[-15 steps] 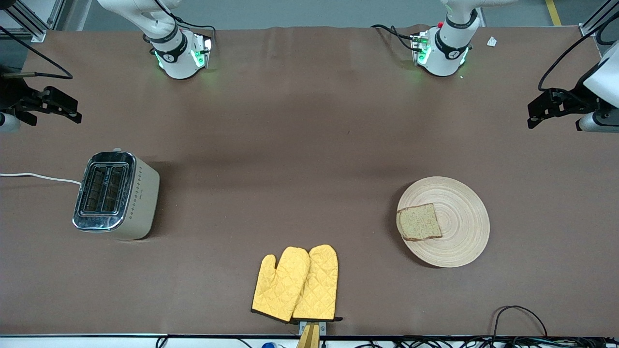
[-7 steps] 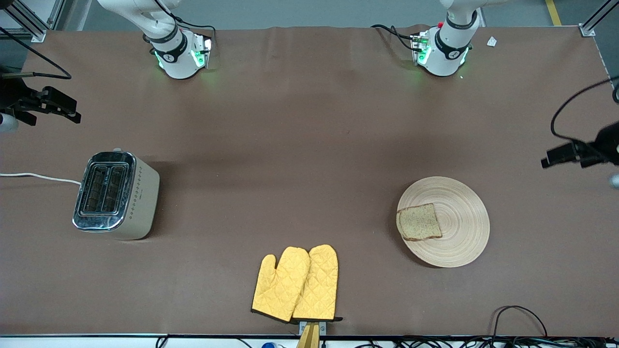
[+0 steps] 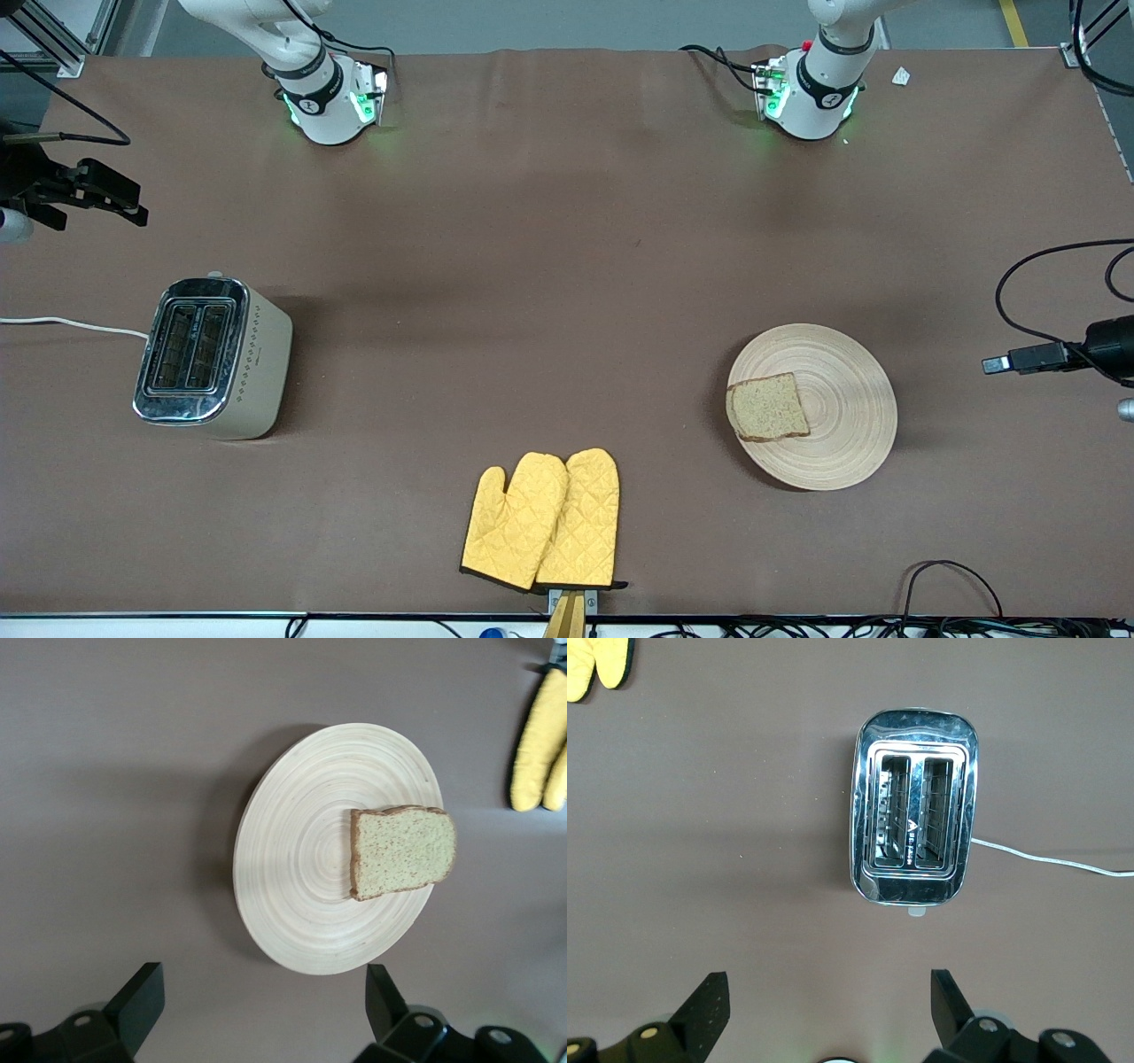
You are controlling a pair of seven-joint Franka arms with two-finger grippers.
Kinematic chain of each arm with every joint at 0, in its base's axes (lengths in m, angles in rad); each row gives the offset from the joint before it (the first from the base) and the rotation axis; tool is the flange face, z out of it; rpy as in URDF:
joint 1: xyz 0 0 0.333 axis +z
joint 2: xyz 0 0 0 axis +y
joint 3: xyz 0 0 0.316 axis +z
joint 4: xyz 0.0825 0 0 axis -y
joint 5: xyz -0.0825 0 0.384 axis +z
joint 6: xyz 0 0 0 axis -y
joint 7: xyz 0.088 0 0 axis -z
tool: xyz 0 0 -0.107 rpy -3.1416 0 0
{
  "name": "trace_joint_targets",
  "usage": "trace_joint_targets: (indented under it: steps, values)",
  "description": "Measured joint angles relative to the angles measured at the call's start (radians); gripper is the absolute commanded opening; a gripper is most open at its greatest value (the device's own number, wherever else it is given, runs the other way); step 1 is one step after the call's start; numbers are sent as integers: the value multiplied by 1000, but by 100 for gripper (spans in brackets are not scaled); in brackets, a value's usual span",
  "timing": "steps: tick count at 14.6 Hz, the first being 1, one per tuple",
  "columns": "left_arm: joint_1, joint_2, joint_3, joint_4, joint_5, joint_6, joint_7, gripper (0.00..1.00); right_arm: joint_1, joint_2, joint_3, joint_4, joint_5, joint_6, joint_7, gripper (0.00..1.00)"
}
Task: Move plate and put bread in toaster
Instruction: 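Reach the left gripper to the wooden plate rim and grip it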
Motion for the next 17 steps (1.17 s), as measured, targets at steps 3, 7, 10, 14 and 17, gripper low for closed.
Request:
trace_joint_targets:
  steps: [3, 7, 10, 14, 17]
  values:
    - [33, 84, -1, 0, -78, 0, 152, 92, 0, 0, 0, 0, 0, 0, 0, 100]
    - [59, 202, -2, 0, -172, 0, 341, 75, 0, 0, 0, 0, 0, 0, 0, 100]
    - [70, 279, -3, 0, -260, 0, 431, 62, 0, 0, 0, 0, 0, 0, 0, 100]
    - [71, 323, -7, 2, -293, 0, 503, 53, 0, 0, 0, 0, 1, 0, 0, 100]
    - [71, 328, -12, 2, -325, -1, 504, 52, 0, 0, 0, 0, 1, 0, 0, 100]
